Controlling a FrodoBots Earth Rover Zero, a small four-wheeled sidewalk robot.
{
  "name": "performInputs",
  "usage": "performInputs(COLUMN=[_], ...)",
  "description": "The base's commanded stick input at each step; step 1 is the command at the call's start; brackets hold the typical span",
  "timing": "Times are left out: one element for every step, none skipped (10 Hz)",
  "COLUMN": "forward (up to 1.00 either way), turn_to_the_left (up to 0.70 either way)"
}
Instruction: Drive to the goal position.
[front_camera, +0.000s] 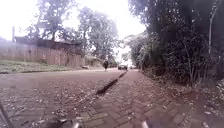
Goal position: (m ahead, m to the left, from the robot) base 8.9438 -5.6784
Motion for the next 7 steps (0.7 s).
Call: performInputs(forward=[0.00,0.00,0.00,0.00,0.00,0.00,0.00], turn_to_the_left=[0.00,0.00,0.00,0.00,0.19,0.13,0.07])
